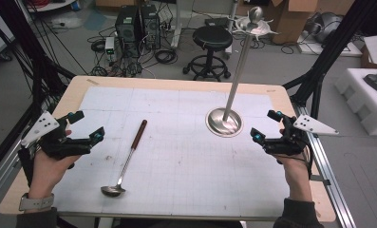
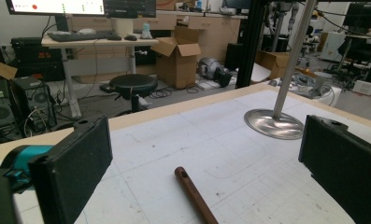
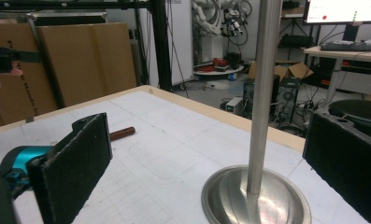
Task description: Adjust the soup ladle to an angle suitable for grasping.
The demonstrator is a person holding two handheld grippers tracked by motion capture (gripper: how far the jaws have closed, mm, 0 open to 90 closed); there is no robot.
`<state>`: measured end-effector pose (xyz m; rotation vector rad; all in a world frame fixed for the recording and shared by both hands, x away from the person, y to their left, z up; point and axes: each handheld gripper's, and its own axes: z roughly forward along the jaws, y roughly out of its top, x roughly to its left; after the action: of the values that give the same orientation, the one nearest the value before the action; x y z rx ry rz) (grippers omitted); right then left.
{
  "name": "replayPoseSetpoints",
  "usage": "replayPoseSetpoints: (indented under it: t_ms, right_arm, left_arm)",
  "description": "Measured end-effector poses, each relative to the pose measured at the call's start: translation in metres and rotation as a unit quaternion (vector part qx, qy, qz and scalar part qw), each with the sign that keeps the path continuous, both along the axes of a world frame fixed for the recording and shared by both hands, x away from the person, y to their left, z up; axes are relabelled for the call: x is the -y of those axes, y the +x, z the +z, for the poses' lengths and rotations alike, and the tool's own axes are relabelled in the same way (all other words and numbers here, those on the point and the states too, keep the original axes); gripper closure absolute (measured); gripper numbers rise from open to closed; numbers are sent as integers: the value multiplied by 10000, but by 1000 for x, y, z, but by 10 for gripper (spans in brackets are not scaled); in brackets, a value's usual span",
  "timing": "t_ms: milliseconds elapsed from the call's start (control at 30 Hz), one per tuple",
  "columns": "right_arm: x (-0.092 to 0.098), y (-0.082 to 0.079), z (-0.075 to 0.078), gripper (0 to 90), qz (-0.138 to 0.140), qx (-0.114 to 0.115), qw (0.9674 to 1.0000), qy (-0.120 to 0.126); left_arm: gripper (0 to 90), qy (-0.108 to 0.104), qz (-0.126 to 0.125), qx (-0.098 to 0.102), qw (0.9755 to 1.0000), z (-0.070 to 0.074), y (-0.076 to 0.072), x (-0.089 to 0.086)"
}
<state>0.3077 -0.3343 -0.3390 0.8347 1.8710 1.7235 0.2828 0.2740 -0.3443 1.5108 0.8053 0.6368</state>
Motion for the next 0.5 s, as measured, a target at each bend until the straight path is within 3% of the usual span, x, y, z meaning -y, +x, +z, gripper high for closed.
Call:
replayPoseSetpoints:
  t_ms: [367, 400, 433, 467, 500]
  right_arm:
    - [5, -7, -3, 0, -71, -110, 9999, -60]
    - [6, -8, -4, 0, -84, -121, 9999, -62]
    - [6, -8, -4, 0, -84, -121, 9999, -62]
    - [8, -9, -6, 0, -97, -149, 9998, -15]
    - [8, -9, -6, 0, -97, -149, 9998, -15]
  left_arm:
    - [33, 175, -71, -131, 9997, -6, 15, 7]
    - [100, 277, -175, -167, 9993, -7, 15, 8]
    - [251, 277, -175, -167, 9993, -7, 15, 8]
    - [354, 398, 70, -106, 9991, -7, 15, 10]
    - [400, 398, 70, -106, 9991, -7, 15, 10]
